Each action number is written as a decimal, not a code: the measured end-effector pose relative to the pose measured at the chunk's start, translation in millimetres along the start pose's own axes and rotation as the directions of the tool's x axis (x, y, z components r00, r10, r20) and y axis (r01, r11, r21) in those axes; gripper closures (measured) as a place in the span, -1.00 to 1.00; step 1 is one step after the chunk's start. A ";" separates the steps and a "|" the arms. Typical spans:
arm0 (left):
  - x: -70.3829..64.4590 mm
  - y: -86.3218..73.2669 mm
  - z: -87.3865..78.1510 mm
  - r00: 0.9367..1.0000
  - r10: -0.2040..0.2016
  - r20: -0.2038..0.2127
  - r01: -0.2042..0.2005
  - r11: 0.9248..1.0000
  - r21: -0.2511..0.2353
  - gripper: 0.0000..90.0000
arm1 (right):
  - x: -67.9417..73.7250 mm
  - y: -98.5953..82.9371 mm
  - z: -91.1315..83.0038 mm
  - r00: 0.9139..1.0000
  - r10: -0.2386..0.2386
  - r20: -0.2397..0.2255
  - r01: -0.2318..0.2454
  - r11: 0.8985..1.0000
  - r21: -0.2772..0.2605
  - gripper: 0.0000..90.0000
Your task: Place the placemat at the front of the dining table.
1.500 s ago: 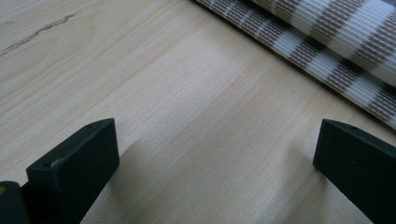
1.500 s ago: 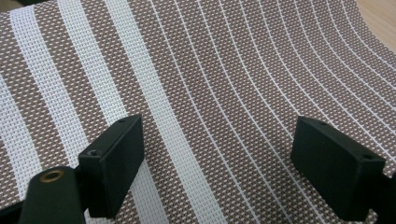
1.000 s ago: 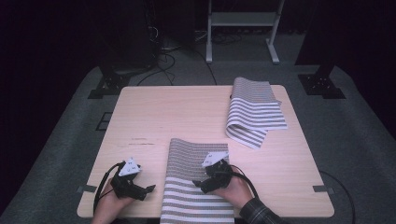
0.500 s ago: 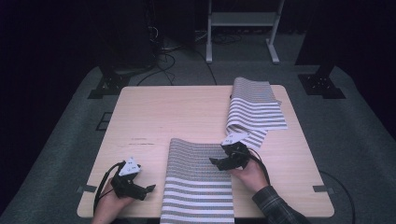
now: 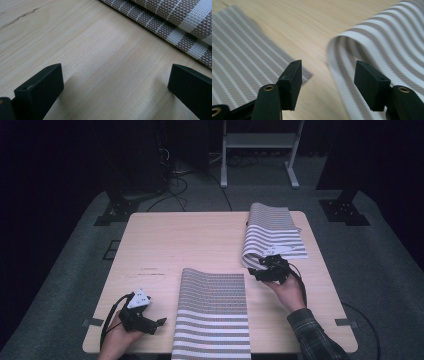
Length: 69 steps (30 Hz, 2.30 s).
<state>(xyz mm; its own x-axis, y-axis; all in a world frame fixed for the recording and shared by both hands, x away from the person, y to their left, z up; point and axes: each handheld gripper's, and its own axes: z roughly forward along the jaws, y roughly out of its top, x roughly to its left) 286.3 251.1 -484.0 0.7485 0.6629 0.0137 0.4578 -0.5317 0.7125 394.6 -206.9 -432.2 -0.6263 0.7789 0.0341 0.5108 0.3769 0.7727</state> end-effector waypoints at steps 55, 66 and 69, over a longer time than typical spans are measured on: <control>-1.3 0.8 0.8 1.000 0.001 0.000 -0.001 1.000 0.000 -1.00 | -151.4 -43.4 -3.3 0.925 0.216 0.311 -0.259 0.961 0.102 0.91; -1.5 0.8 0.9 1.000 0.002 0.003 -0.002 1.000 0.000 -1.00 | -134.9 -23.6 -12.9 0.949 0.207 0.237 -0.217 0.976 0.015 0.96; -1.5 0.9 0.9 1.000 0.003 0.003 -0.003 1.000 -0.001 -1.00 | -130.6 -17.4 -13.5 0.956 0.199 0.215 -0.205 0.979 0.009 0.96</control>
<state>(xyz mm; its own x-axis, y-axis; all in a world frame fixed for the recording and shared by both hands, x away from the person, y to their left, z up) 286.0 249.1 -484.1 0.7513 0.6598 0.0137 0.4554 -0.5333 0.7129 459.5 -322.0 -441.5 -0.3704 0.9276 0.0496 0.6336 0.2132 0.7437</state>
